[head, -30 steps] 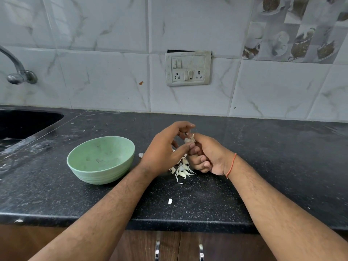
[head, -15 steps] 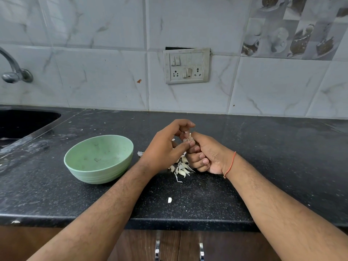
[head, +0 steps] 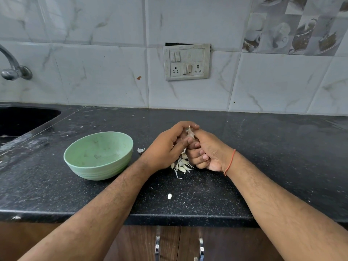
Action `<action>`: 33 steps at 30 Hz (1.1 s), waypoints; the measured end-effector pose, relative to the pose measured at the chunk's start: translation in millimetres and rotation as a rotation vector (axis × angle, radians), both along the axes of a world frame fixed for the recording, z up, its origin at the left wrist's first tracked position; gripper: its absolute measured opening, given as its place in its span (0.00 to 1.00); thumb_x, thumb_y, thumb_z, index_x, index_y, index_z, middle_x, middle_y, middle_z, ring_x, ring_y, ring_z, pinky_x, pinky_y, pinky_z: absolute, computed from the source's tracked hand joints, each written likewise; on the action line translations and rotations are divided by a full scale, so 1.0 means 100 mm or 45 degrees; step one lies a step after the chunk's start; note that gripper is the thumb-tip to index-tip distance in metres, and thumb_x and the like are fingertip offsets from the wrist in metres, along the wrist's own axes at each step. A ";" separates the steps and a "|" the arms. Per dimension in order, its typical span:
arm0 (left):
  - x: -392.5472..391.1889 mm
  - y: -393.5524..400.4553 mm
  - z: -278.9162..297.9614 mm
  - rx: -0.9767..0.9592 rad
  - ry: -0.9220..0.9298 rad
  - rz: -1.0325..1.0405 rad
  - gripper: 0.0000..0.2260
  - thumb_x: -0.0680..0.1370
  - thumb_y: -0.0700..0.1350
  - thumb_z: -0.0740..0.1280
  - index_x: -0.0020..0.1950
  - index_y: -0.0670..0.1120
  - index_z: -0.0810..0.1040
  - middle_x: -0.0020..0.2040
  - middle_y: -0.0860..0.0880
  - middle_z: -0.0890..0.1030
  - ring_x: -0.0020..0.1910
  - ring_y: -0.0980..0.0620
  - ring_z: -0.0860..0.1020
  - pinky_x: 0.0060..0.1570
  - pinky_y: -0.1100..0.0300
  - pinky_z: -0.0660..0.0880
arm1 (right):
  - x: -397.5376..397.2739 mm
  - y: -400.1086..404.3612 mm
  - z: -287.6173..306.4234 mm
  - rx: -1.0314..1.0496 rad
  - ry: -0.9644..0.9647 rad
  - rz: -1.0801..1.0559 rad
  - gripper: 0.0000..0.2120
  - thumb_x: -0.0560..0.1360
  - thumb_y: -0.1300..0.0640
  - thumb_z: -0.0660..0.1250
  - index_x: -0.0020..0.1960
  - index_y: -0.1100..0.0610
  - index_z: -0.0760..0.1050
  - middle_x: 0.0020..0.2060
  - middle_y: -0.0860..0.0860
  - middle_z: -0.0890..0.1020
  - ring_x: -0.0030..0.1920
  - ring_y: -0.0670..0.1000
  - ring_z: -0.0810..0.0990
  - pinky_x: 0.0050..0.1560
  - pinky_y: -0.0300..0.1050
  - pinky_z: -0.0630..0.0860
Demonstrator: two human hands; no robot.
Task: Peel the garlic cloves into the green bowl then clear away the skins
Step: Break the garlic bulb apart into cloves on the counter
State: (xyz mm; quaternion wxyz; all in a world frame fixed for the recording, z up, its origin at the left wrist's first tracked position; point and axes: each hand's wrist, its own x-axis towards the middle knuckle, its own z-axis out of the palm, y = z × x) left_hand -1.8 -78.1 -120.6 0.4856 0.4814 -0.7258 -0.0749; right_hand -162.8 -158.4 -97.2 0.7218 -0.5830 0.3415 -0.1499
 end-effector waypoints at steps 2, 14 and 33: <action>0.01 -0.03 -0.04 0.013 0.052 -0.019 0.18 0.86 0.41 0.66 0.75 0.53 0.73 0.41 0.60 0.75 0.40 0.59 0.74 0.47 0.66 0.72 | 0.00 -0.01 0.00 -0.011 0.023 0.000 0.27 0.83 0.34 0.55 0.32 0.48 0.60 0.23 0.45 0.59 0.20 0.43 0.56 0.23 0.32 0.49; 0.17 -0.09 -0.10 0.175 0.293 -0.068 0.24 0.80 0.45 0.76 0.75 0.52 0.74 0.44 0.53 0.74 0.41 0.50 0.74 0.44 0.48 0.76 | -0.05 -0.07 0.01 -0.098 -0.127 -0.076 0.23 0.82 0.39 0.56 0.32 0.49 0.62 0.26 0.47 0.61 0.23 0.45 0.55 0.29 0.41 0.46; 0.11 -0.03 -0.09 0.232 0.128 0.355 0.25 0.86 0.62 0.56 0.43 0.44 0.74 0.37 0.46 0.77 0.37 0.55 0.74 0.43 0.46 0.75 | 0.00 -0.01 -0.07 -0.606 -0.052 0.014 0.22 0.83 0.36 0.63 0.52 0.57 0.78 0.32 0.50 0.71 0.27 0.46 0.62 0.24 0.35 0.56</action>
